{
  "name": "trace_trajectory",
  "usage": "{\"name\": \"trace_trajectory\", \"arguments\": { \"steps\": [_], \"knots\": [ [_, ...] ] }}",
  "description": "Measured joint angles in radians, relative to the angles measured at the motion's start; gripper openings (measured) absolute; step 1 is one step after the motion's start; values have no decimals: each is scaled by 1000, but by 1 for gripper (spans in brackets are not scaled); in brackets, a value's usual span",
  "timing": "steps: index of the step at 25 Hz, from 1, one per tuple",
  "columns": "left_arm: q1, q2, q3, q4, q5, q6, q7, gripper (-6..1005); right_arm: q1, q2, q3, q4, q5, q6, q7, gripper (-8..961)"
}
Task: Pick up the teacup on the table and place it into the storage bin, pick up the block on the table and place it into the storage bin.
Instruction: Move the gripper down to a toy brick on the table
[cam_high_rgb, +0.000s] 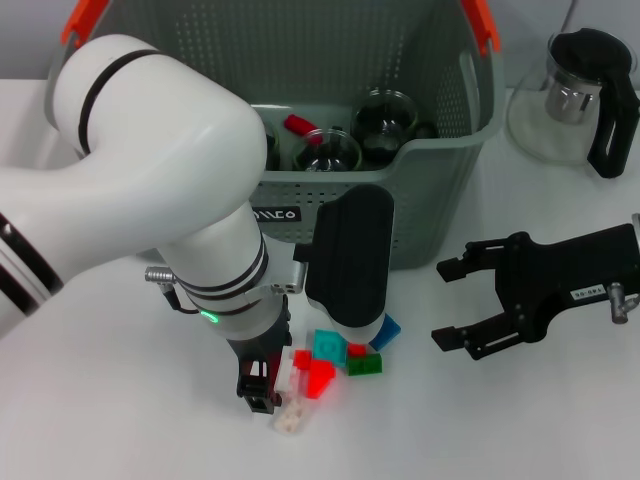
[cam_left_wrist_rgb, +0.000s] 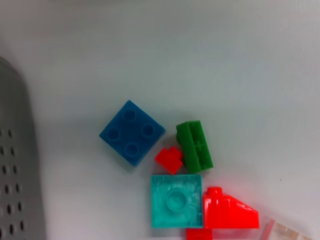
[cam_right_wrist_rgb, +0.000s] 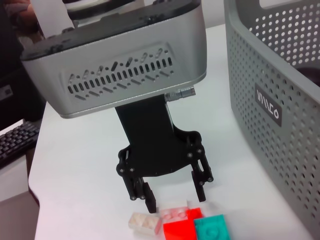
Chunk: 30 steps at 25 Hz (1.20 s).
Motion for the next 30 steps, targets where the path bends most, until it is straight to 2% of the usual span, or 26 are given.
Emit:
{"name": "trace_trajectory", "arguments": {
  "steps": [4, 28, 30],
  "knots": [
    [0, 0, 0, 0, -2, 1, 0, 691, 0, 1, 6, 0, 0, 0, -1, 941],
    [-2, 0, 6, -22, -27, -1, -10, 672, -6, 4, 6, 0, -1, 7, -5, 941],
    [-3, 0, 7, -23, -30, -1, -11, 645, -7, 4, 6, 0, 0, 7, -5, 941]
  ]
}}
